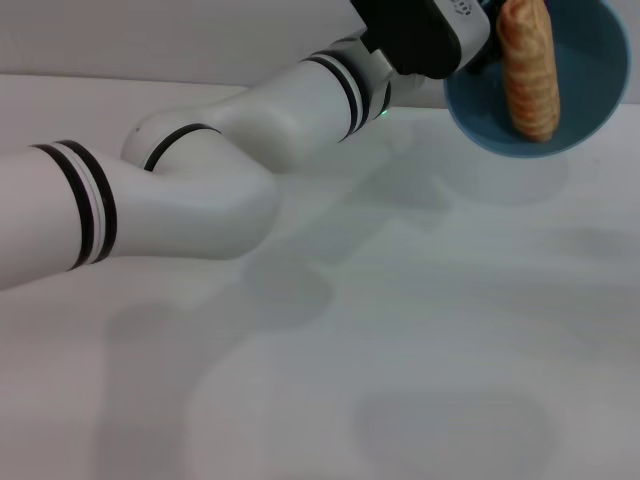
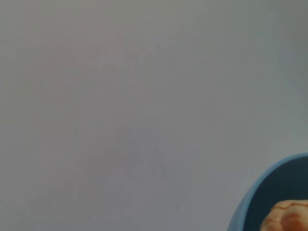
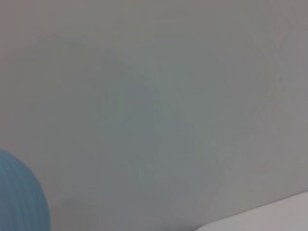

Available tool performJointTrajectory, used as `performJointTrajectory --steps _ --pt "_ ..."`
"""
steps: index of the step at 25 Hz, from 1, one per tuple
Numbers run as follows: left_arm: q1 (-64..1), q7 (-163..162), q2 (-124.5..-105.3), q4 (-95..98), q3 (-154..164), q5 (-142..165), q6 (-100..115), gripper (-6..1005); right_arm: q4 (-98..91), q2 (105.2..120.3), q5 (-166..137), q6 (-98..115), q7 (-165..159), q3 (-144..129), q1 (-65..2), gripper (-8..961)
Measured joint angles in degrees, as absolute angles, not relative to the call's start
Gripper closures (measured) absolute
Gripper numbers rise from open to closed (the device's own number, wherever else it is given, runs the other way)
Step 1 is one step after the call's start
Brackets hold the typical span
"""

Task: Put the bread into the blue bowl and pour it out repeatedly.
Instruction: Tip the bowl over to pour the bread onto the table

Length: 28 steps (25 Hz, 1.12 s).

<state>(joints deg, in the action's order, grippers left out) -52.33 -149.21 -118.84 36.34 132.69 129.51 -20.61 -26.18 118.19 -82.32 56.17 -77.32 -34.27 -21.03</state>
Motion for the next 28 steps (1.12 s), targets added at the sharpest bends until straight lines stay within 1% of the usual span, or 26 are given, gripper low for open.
performJointTrajectory --steps 10,28 --pt "-53.74 -142.41 -119.08 36.39 130.69 129.17 -19.86 996 -26.37 118.02 -82.25 55.98 -76.74 -33.95 -21.32 320" --pt "-52.89 -141.4 -119.09 35.87 136.05 129.03 -31.46 997 -25.89 118.16 -82.17 55.98 -74.18 -31.47 -22.57 320"
